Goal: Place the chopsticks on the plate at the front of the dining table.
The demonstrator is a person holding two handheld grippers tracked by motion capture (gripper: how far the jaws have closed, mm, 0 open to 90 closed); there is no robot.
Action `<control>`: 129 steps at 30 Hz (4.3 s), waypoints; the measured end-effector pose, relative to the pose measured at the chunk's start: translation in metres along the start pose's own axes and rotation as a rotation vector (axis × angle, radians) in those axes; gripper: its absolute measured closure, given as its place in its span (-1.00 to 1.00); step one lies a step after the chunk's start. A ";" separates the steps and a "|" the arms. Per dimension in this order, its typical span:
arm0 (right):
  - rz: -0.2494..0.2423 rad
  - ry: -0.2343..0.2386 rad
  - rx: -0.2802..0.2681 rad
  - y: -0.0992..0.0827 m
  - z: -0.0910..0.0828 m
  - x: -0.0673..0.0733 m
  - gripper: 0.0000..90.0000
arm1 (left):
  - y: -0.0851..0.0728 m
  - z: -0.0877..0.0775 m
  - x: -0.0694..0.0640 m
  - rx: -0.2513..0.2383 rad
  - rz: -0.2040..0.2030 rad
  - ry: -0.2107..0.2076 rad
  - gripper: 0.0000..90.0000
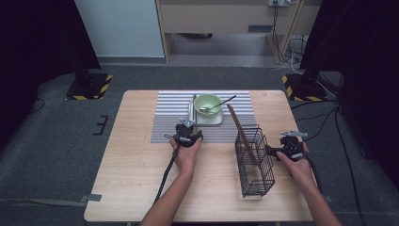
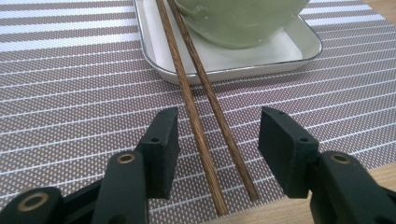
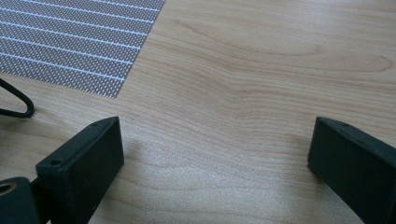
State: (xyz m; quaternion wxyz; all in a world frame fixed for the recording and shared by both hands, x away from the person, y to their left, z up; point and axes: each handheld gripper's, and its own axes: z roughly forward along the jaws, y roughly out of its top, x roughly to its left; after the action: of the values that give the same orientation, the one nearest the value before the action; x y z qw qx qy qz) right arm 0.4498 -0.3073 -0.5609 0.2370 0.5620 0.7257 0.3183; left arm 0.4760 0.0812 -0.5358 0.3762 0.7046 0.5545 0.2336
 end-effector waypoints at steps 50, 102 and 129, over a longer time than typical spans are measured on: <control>0.001 -0.003 -0.002 -0.001 0.000 0.001 -0.92 | 0.000 -0.031 0.016 0.001 0.088 0.000 -0.37; -0.007 0.005 0.000 0.001 0.001 0.001 -0.92 | -0.015 -0.093 0.051 -0.025 0.181 -0.144 -0.77; -0.006 0.005 0.000 0.001 0.001 0.003 -0.92 | -0.054 -0.128 0.095 -0.008 0.208 -0.143 -0.81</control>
State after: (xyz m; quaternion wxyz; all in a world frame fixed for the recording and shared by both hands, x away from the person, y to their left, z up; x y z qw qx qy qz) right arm 0.4508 -0.3040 -0.5609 0.2360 0.5592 0.7279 0.3191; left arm 0.3737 0.2126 -0.5092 0.3911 0.7717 0.4492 0.2229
